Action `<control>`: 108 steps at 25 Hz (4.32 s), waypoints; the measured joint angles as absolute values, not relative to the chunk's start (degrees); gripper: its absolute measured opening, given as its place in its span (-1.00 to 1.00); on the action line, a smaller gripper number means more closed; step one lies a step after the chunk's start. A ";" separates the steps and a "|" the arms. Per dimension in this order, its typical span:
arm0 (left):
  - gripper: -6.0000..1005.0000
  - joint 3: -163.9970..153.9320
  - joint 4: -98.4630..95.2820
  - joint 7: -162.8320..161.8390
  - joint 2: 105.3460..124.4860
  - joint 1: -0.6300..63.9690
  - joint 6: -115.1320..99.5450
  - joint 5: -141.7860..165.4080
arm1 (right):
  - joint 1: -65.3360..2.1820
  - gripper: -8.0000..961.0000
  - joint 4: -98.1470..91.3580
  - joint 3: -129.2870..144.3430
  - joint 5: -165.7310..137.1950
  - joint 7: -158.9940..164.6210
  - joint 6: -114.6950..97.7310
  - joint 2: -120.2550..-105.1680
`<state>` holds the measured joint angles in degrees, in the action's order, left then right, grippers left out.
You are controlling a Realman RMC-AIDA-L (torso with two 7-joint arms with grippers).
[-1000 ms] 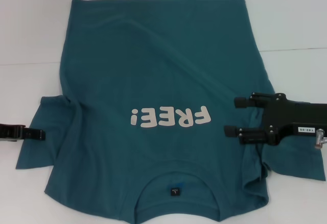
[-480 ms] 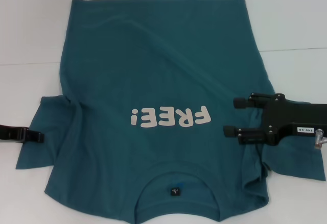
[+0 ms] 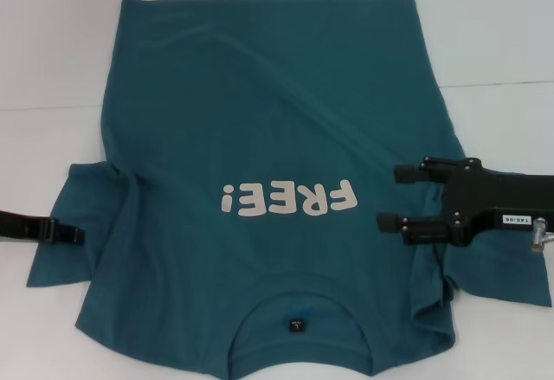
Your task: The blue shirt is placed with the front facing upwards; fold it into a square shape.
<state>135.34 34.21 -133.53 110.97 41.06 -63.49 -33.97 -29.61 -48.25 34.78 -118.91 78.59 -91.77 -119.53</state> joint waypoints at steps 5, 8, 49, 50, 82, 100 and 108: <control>0.03 135.35 34.25 -133.27 110.99 41.52 -63.66 -34.07 | -29.62 0.84 -48.26 34.81 -118.91 78.66 -91.77 -119.53; 0.03 135.35 34.30 -133.20 111.00 41.73 -63.49 -33.83 | -29.50 0.84 -48.26 34.80 -118.92 78.66 -91.77 -119.53; 0.80 135.23 35.39 -134.66 112.95 41.89 -60.49 -30.74 | -29.77 0.84 -48.25 35.41 -119.00 79.62 -91.84 -119.34; 0.80 135.23 35.58 -134.68 112.94 41.89 -60.36 -30.74 | -29.80 0.84 -48.27 35.42 -119.01 79.64 -91.84 -119.30; 0.01 135.43 35.37 -134.20 112.57 42.71 -61.03 -31.12 | -30.06 0.84 -49.05 36.20 -119.00 80.07 -91.31 -119.31; -0.92 135.42 37.22 -130.37 113.63 42.76 -60.10 -31.26 | -29.94 0.84 -49.04 36.21 -119.00 80.07 -91.46 -119.36; -0.93 135.68 40.83 -130.79 114.17 42.41 -62.37 -31.29 | -29.50 0.84 -49.04 35.86 -118.84 80.07 -91.50 -119.36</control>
